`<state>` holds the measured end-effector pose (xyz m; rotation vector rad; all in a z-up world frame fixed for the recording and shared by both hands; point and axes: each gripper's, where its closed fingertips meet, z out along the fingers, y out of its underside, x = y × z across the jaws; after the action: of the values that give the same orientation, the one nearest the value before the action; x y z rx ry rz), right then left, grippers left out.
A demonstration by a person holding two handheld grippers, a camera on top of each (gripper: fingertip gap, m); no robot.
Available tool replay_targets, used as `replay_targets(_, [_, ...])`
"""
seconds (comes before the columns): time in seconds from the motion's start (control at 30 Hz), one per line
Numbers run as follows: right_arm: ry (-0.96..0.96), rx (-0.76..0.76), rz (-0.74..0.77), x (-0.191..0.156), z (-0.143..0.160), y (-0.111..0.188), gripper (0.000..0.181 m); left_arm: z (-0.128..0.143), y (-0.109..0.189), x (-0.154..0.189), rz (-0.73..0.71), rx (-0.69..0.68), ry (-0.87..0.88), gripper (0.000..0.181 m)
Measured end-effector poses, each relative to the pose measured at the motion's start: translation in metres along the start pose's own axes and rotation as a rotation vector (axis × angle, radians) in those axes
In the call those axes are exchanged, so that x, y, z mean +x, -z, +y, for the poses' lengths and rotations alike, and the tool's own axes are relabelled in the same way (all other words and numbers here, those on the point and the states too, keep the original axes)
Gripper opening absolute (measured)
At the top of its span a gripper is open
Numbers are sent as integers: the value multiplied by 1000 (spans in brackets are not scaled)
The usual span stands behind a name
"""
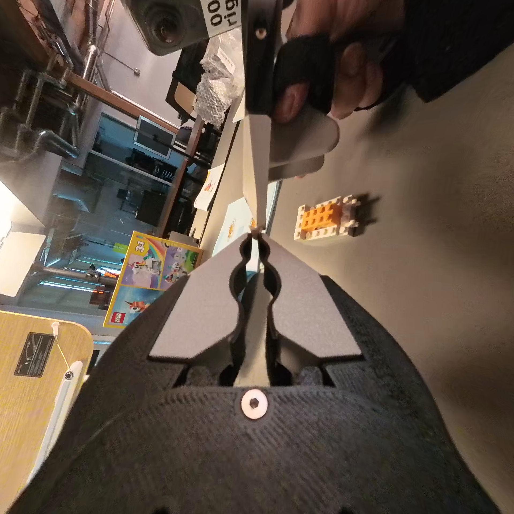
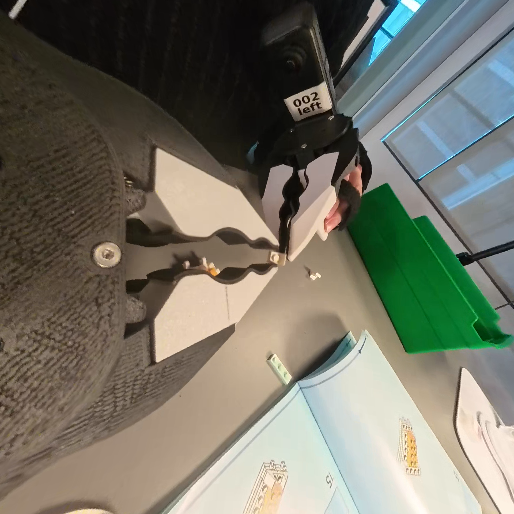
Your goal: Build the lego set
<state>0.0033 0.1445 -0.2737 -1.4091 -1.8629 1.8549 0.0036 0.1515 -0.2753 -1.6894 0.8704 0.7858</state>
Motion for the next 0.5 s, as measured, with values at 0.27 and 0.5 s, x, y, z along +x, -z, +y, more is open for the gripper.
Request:
replay_targets(0.27, [275,-62,-40,-10,10,9,6,-16,9,23,353,117,440,34])
replay_targets(0.5, [540,-106,-93,-29,23,9,6,-33,23,23,652,257,830,16])
